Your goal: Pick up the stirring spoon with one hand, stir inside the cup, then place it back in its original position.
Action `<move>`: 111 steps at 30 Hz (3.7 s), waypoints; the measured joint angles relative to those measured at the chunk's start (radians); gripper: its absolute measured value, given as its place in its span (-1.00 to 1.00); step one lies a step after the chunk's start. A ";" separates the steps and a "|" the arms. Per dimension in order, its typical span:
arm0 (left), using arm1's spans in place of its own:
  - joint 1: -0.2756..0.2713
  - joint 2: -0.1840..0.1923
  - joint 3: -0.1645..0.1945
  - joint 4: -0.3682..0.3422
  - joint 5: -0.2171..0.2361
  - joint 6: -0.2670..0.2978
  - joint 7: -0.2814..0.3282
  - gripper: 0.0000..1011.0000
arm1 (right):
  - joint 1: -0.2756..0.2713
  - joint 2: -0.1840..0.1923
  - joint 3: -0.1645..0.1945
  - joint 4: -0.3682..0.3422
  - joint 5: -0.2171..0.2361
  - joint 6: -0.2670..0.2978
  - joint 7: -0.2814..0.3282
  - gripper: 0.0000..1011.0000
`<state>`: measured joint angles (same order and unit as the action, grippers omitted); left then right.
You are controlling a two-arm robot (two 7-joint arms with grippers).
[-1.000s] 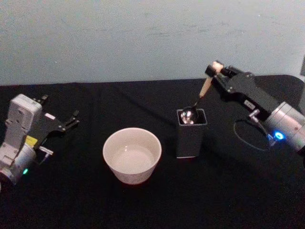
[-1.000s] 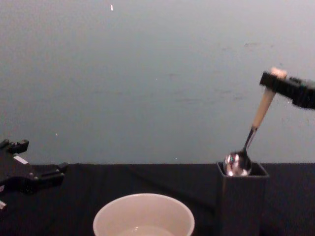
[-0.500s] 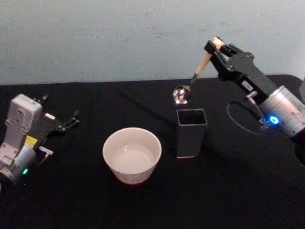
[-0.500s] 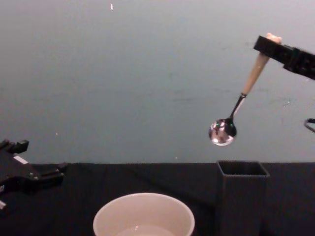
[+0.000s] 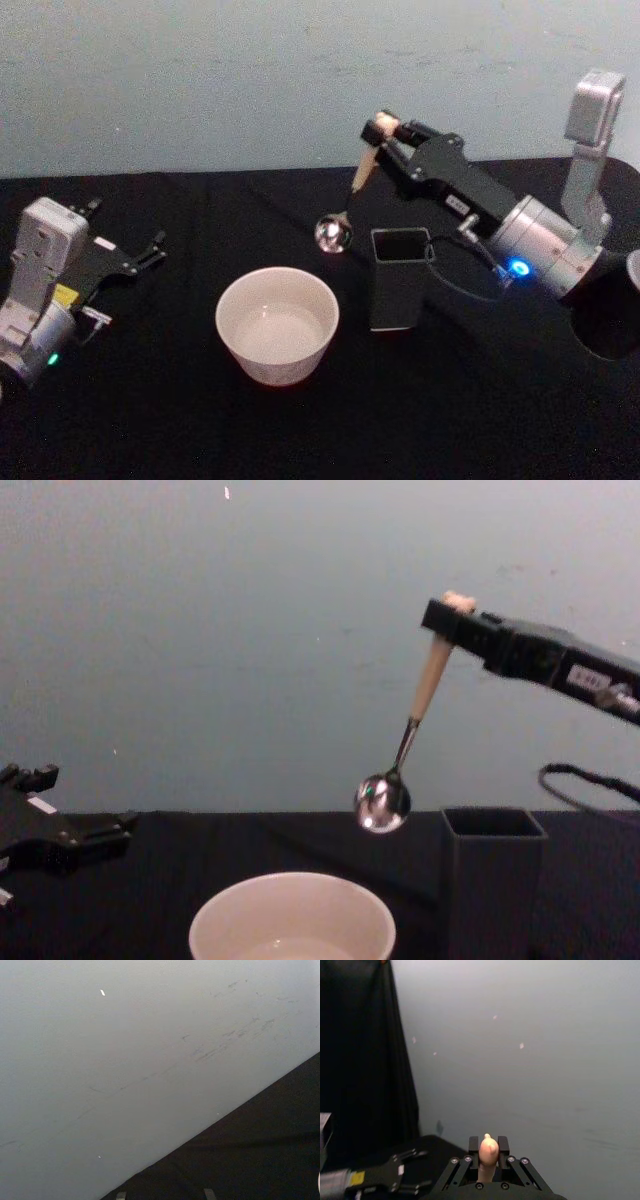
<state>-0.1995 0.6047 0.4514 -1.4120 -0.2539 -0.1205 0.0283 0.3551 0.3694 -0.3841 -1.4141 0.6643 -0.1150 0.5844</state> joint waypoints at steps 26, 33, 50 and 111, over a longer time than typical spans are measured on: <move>0.000 0.000 0.000 0.000 0.000 0.000 0.000 0.98 | 0.043 0.014 -0.199 0.080 -0.209 -0.048 0.112 -0.56; 0.000 0.000 0.000 0.000 0.000 0.000 0.000 0.98 | 0.045 0.004 -0.230 0.083 -0.246 -0.049 0.118 -0.55; 0.000 0.000 0.000 0.000 0.000 0.000 0.000 0.98 | 0.076 -0.056 -0.248 0.124 -0.263 -0.035 0.098 -0.56; 0.000 0.000 0.000 0.000 0.000 0.000 0.000 0.98 | 0.061 -0.064 -0.243 0.111 -0.251 0.023 0.069 -0.56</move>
<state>-0.1995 0.6047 0.4514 -1.4120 -0.2539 -0.1205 0.0283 0.4166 0.3058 -0.6270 -1.3029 0.4130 -0.0920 0.6530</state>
